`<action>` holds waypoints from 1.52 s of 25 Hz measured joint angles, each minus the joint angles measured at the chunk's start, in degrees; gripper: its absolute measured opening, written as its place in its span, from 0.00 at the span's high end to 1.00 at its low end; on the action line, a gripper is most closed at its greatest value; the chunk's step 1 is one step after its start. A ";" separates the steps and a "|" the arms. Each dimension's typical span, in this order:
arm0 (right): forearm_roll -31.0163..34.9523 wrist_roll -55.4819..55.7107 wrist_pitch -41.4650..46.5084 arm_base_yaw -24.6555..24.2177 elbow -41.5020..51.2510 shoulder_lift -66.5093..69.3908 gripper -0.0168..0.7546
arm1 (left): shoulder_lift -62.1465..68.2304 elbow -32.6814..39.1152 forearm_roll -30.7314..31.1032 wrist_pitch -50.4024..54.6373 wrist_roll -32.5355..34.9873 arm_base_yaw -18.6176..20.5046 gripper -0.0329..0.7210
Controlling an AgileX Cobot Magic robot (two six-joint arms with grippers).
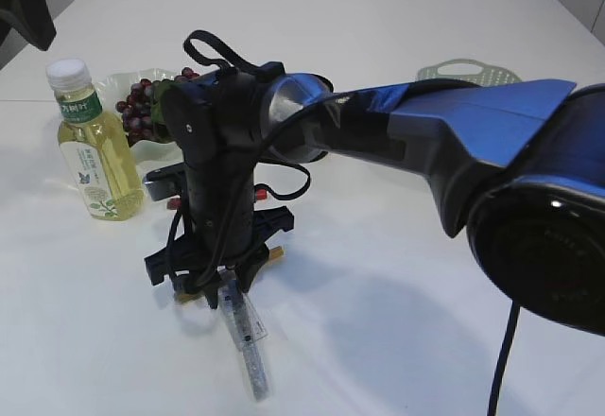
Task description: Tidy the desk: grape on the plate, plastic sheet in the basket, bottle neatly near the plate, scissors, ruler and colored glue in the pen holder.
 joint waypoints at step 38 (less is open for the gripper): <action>-9.57 -3.91 0.44 -1.36 -4.96 -10.77 0.59 | 0.00 0.00 0.37 0.00 0.00 0.00 0.55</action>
